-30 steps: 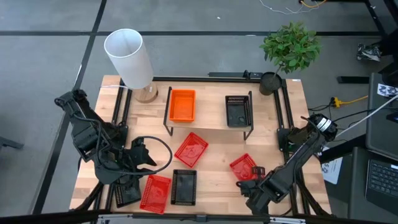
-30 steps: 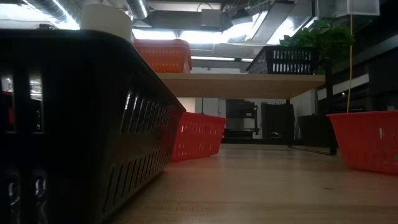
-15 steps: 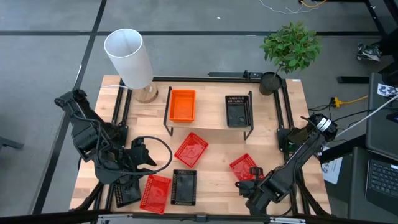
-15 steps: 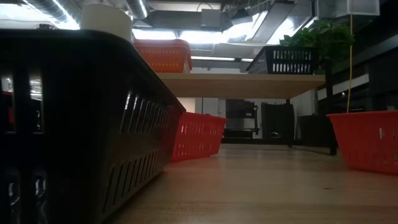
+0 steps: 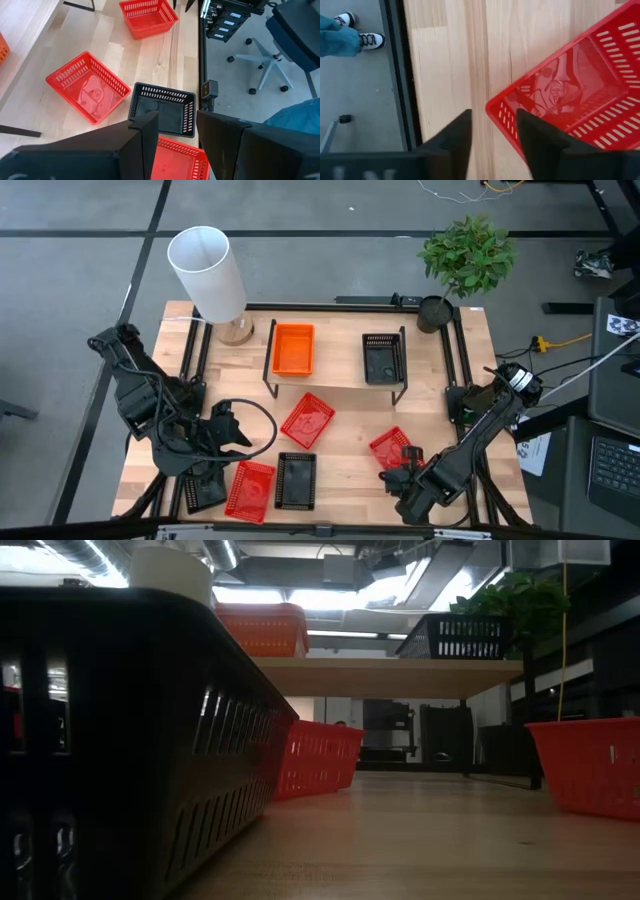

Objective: Stack baskets on shelf by color
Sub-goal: Put the right red bin on the shelf

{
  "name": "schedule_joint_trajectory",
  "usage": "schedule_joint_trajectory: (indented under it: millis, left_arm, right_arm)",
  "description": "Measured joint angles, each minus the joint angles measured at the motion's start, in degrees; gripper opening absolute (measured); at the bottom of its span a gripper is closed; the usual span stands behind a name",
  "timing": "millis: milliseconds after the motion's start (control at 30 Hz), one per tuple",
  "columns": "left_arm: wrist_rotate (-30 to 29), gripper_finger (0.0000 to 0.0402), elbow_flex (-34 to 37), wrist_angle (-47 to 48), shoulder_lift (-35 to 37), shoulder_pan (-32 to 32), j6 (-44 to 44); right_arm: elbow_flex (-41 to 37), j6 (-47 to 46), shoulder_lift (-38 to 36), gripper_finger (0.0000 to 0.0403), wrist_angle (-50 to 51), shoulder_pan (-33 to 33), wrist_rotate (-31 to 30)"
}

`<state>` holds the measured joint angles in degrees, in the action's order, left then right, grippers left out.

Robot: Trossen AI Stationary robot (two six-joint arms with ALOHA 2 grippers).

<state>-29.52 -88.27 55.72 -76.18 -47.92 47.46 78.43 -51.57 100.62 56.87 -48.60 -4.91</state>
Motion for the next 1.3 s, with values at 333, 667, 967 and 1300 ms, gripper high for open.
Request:
schedule_joint_trajectory:
  millis: [333,667,967,1300]
  left_arm:
    - [0.0,0.0125,0.0,0.0,0.0,0.0,0.0]
    - [0.0,0.0125,0.0,0.0,0.0,0.0,0.0]
    - [0.0,0.0125,0.0,0.0,0.0,0.0,0.0]
    - [0.0,0.0125,0.0,0.0,0.0,0.0,0.0]
  right_arm:
    - [-0.4,9.7,0.5,0.0248,5.7,0.3,0.0]
    - [-5.7,11.6,4.5,0.0232,3.3,0.8,3.8]
    - [-8.7,11.1,6.6,0.0214,-2.4,0.8,4.6]
    - [-8.3,2.1,6.6,0.0031,-4.1,0.9,4.8]
